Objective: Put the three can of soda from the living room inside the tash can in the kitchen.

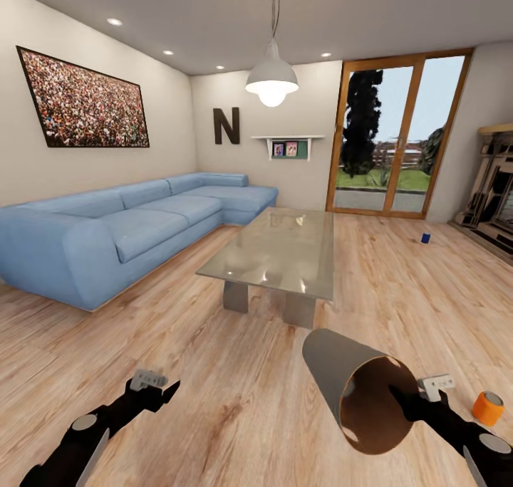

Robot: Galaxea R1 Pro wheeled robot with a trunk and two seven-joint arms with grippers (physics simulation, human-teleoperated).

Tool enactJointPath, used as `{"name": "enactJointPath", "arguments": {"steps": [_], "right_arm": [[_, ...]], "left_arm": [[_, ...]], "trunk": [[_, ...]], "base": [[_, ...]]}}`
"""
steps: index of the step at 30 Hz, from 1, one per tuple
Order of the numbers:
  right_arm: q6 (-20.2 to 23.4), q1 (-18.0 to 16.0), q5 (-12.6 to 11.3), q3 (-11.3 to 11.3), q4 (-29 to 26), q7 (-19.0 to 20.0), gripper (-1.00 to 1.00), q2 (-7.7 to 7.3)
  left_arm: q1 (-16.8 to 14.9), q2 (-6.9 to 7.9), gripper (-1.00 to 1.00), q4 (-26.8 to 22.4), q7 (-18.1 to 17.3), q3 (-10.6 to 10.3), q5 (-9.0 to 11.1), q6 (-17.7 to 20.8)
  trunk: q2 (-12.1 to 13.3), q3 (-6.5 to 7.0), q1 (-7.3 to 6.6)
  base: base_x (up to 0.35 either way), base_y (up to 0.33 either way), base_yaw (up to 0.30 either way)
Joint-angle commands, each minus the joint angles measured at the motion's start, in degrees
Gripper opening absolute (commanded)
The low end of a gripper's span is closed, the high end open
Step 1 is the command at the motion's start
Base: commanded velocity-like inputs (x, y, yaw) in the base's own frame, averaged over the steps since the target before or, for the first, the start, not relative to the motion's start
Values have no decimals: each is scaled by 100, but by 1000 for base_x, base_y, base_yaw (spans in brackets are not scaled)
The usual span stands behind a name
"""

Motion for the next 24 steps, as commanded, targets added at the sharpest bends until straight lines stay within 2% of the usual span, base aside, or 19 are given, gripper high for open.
{"name": "enactJointPath", "arguments": {"steps": [1,2,4,6,8,11,19,24], "right_arm": [[-67,38,-157,-7,-2,3,-100,4],[-88,52,-223,-8,1,-4,-100,5],[-126,88,-607,-8,10,-28,-100,9],[-127,103,-872,-7,12,-41,-100,11],[-127,111,-1012,-7,16,-45,-100,10],[-131,116,-1112,-8,15,-38,-100,6],[-135,120,-1147,-19,21,-15,-100,-25],[-133,119,-1148,-148,18,-7,-100,-33]], "left_arm": [[12,-2,100,60,2,0,4,-73],[16,-1,100,84,2,1,8,-97],[26,1,100,144,4,2,15,-155],[29,2,100,180,4,4,23,-177],[31,2,100,201,5,5,25,-188],[32,1,100,216,5,5,14,-194],[33,1,100,223,17,2,0,-194],[33,-2,100,249,22,2,-2,-195]], "trunk": [[0,1,-1],[0,1,-1],[0,3,-1],[0,10,-1],[0,19,-1],[0,36,-1],[0,86,-1],[0,118,-1]], "base": [[0,-19,0],[0,-42,0],[0,-120,-16],[0,-191,-83],[0,-236,-135],[0,-265,-168],[0,-283,-190],[0,-291,-195]]}}
